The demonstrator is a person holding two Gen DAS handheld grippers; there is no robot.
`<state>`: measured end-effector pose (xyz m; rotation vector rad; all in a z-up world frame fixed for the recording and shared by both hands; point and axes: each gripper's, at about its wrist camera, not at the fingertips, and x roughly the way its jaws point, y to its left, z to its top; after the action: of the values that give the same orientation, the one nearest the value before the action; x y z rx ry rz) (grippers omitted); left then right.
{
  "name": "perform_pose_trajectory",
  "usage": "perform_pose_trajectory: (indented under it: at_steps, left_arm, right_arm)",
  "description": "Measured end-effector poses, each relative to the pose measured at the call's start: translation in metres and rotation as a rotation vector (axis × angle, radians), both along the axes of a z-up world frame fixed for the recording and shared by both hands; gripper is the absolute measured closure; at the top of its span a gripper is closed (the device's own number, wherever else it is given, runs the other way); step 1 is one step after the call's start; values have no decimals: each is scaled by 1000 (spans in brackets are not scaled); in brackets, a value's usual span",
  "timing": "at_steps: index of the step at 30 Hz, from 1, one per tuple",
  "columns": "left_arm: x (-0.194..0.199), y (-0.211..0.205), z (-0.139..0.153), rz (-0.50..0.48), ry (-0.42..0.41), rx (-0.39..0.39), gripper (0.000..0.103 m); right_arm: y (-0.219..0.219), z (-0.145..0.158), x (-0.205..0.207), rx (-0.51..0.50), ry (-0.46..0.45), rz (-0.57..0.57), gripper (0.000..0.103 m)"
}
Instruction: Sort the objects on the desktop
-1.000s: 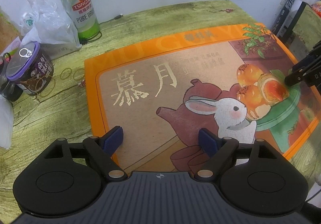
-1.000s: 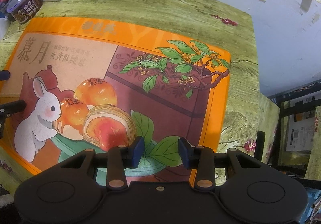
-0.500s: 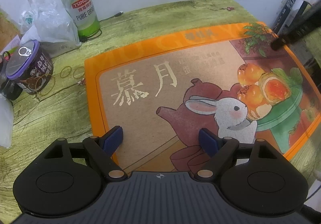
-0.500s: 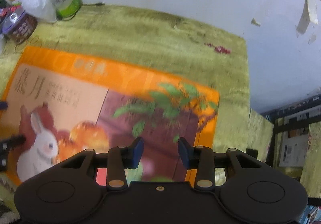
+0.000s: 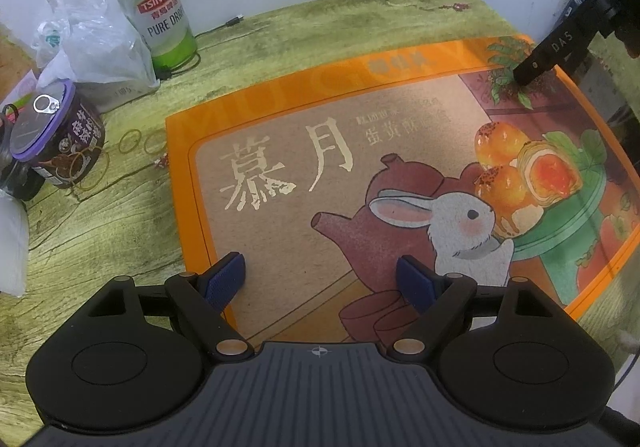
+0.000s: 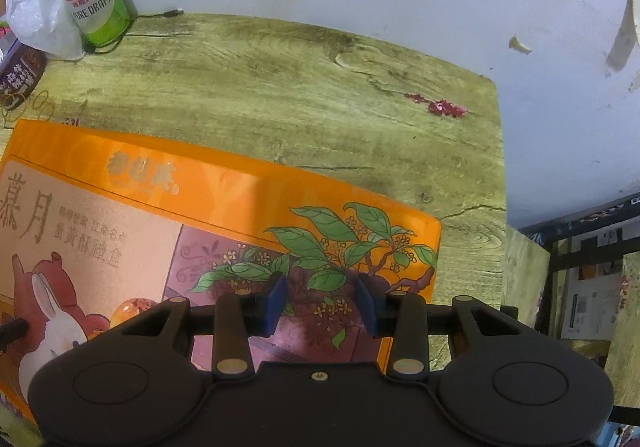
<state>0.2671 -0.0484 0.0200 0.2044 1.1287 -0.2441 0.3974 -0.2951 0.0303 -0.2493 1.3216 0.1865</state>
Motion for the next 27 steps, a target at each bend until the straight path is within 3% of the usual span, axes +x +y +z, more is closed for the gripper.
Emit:
perform_pose_trajectory:
  at_steps: [27]
  left_arm:
    - [2,-1,2,-12,11,11,18]
  right_arm:
    - [-1,-7,10,5,22,6,67]
